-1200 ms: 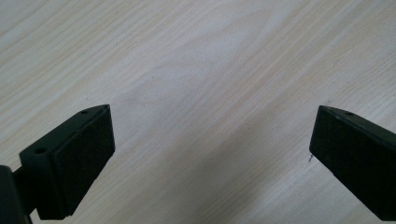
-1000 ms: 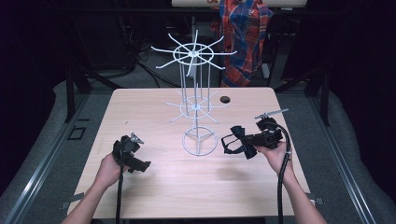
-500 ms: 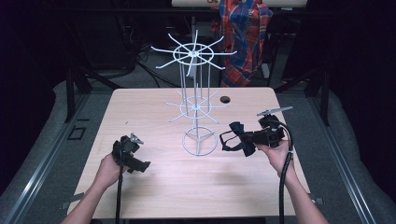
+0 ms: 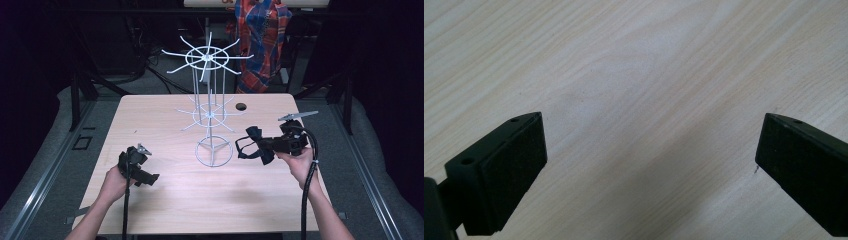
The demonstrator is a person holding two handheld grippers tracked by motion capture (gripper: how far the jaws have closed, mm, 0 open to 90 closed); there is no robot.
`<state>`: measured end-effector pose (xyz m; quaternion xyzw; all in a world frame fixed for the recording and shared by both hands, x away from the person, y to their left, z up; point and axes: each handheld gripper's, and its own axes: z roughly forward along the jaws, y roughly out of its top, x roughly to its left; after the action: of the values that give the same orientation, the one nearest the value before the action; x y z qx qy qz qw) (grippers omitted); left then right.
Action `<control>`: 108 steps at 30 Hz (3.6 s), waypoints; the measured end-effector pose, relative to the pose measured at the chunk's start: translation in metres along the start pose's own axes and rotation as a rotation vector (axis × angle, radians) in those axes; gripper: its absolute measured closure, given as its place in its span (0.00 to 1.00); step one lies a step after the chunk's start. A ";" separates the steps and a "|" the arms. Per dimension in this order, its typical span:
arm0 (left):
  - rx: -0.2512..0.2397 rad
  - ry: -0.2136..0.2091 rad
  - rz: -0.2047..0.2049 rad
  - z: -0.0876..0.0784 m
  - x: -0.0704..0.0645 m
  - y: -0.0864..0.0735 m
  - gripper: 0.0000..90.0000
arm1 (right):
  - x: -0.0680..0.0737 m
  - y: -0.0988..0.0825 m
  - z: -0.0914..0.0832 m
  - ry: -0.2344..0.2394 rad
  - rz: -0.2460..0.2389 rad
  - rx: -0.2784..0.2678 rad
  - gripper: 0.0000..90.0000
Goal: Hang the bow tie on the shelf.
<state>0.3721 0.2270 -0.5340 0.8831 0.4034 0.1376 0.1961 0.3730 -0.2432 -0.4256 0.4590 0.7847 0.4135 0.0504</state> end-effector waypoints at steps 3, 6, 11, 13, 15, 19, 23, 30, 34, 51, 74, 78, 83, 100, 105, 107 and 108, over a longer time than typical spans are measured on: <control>0.002 -0.001 -0.001 0.000 0.000 0.000 0.00 | 0.001 0.001 -0.003 0.006 -0.001 0.003 0.84; 0.005 -0.001 0.000 0.001 0.000 0.000 0.00 | 0.002 0.001 -0.007 0.014 -0.004 -0.002 0.84; 0.006 -0.002 -0.001 0.001 -0.001 0.000 0.00 | 0.005 0.003 -0.011 0.030 -0.010 -0.011 0.84; 0.007 -0.003 0.001 0.001 -0.001 0.000 0.00 | 0.007 0.005 -0.012 0.038 -0.013 -0.018 0.84; 0.007 -0.002 0.000 0.001 -0.001 0.000 0.00 | 0.009 0.006 -0.013 0.046 -0.018 -0.027 0.84; 0.005 -0.003 0.000 0.002 0.000 0.000 0.00 | 0.011 0.008 -0.015 0.063 -0.017 -0.041 0.84; 0.007 -0.005 0.000 0.002 0.000 0.000 0.00 | 0.012 0.010 -0.017 0.081 -0.014 -0.053 0.84; 0.008 -0.005 0.000 0.002 -0.001 0.000 0.00 | 0.014 0.013 -0.019 0.103 -0.013 -0.069 0.84; 0.008 -0.006 -0.001 0.002 -0.001 0.000 0.00 | 0.014 0.016 -0.019 0.105 -0.012 -0.079 0.84; 0.008 -0.002 0.001 0.001 -0.001 0.000 0.00 | 0.008 0.016 -0.005 0.073 0.029 -0.084 0.83; 0.005 0.000 0.005 0.000 -0.001 -0.001 0.00 | 0.014 0.009 0.026 0.055 0.013 0.005 0.83; 0.005 -0.001 0.006 0.000 -0.001 -0.001 0.00 | 0.017 0.008 0.031 0.054 0.005 0.010 0.83; 0.005 0.002 0.007 0.000 -0.001 -0.001 0.00 | 0.023 0.010 0.039 0.039 -0.021 0.019 0.83; 0.004 0.000 0.004 0.000 -0.001 -0.001 0.00 | 0.025 0.022 0.052 0.026 -0.012 0.013 0.83; 0.001 0.001 0.002 -0.001 0.000 -0.002 0.00 | 0.027 0.028 0.058 0.022 -0.026 0.008 0.83; 0.004 0.000 -0.002 0.000 0.001 -0.002 0.00 | 0.029 0.031 0.061 0.015 -0.039 0.007 0.83; 0.004 0.000 -0.002 0.000 0.001 -0.002 0.00 | 0.030 0.032 0.062 0.015 -0.038 0.005 0.83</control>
<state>0.3711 0.2290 -0.5349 0.8831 0.4046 0.1363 0.1945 0.4062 -0.1751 -0.4351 0.4412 0.7947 0.4138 0.0510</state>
